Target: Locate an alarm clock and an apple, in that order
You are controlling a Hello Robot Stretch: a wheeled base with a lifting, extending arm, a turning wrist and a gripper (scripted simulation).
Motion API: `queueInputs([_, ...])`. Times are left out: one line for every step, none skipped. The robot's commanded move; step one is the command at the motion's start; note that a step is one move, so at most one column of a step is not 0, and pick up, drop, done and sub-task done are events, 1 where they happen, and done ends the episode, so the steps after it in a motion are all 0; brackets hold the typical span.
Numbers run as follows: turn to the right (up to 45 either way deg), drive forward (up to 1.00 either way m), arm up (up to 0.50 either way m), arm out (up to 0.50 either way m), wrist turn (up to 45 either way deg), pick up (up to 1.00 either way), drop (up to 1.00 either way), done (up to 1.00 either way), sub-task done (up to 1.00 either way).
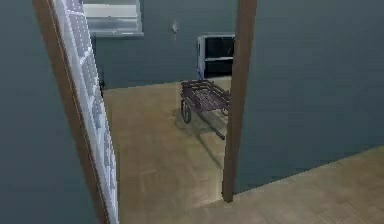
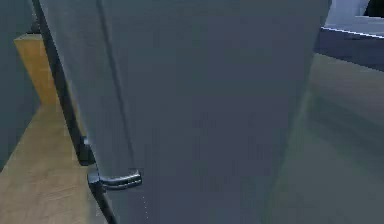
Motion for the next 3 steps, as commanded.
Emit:
queueInputs([0.0, 0.90, 0.00, 0.00, 0.0, 0.00, 0.00, 0.00, 0.00])
queueInputs([-39.0, 0.00, 0.00, 0.00, 0.0, 0.00, 0.00, 0.00, 0.00])
queueInputs([0.0, 0.05, 0.00, 0.00, 0.0, 0.00, 0.00, 0.00, 0.00])
